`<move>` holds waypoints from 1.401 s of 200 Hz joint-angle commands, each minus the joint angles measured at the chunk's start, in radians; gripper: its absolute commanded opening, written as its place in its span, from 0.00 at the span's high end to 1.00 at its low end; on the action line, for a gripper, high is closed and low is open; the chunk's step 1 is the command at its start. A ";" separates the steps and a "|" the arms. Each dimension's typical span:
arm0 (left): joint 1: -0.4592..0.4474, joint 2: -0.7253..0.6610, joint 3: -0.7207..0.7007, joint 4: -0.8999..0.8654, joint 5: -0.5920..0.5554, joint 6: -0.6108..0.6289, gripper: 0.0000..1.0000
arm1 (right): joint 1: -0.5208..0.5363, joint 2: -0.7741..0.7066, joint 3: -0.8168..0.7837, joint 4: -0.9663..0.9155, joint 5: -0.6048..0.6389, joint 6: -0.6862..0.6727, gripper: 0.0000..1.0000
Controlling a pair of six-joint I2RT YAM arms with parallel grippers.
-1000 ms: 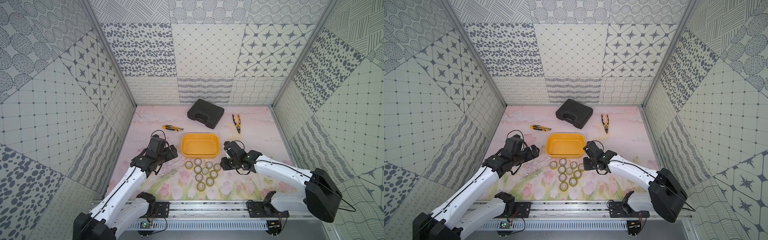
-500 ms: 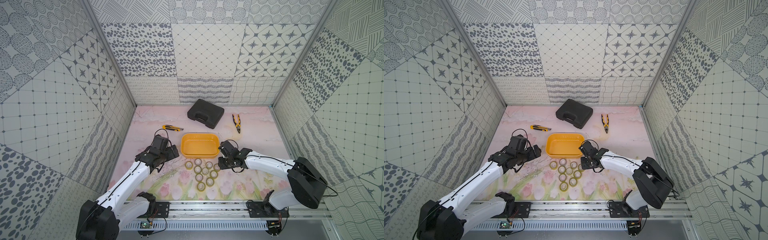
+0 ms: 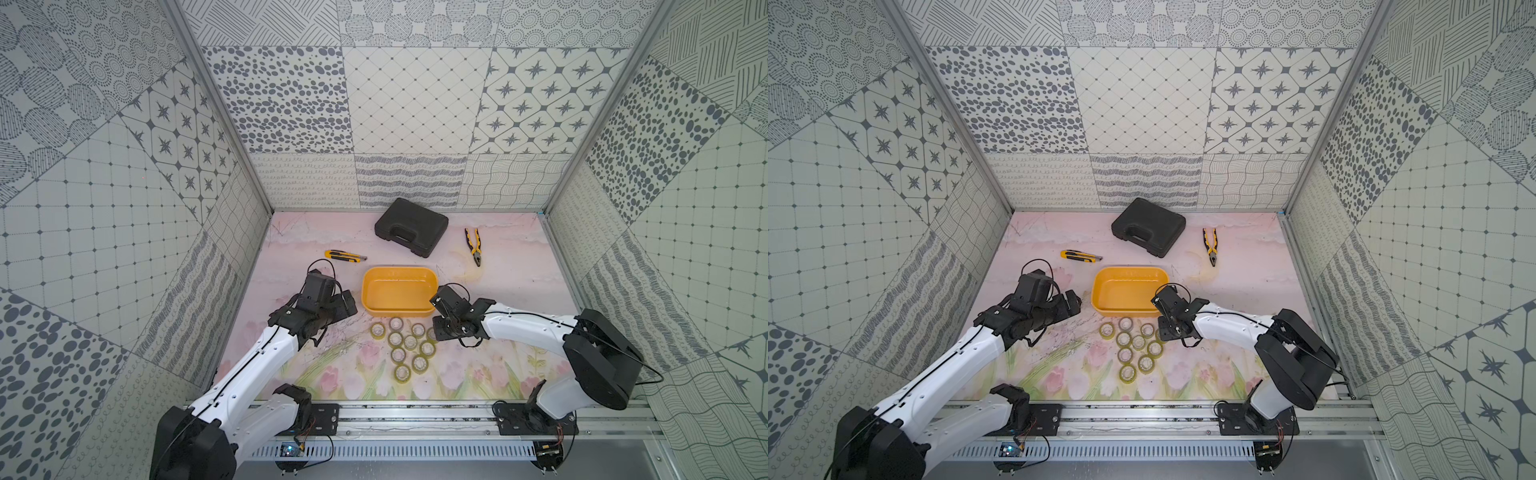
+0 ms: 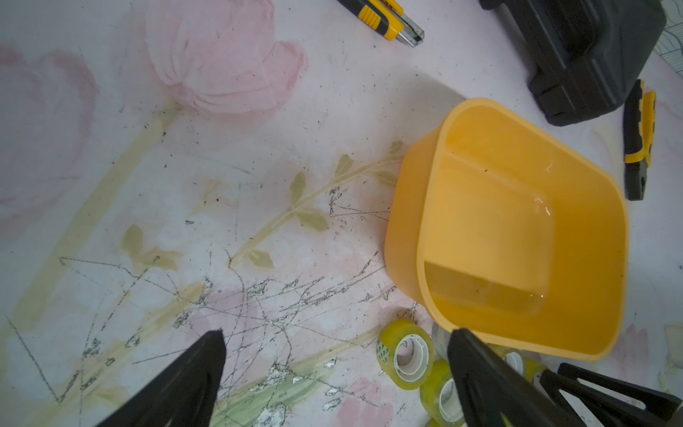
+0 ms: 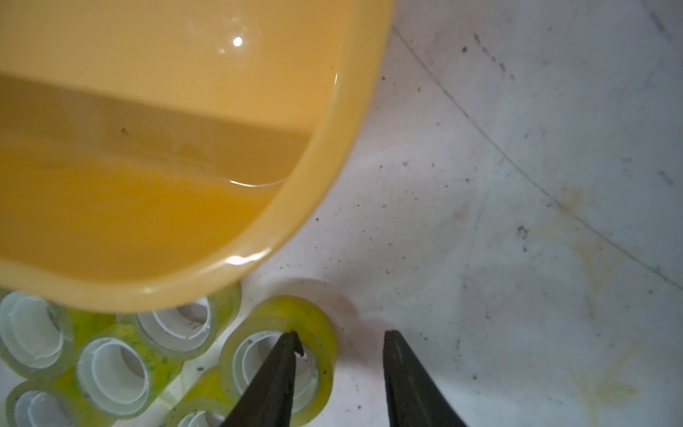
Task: Put the transparent tape into the storage box
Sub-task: Pick up the tape at the center of the board.
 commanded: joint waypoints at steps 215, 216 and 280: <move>-0.004 0.017 0.000 0.032 0.002 0.020 0.01 | 0.010 0.003 -0.128 -0.058 -0.006 0.048 0.83; -0.004 0.017 0.000 0.033 0.001 0.021 0.01 | 0.010 0.002 -0.129 -0.058 -0.006 0.049 0.84; -0.003 0.001 0.003 0.035 -0.016 0.024 0.01 | 0.008 -0.199 -0.115 -0.147 0.067 0.047 1.00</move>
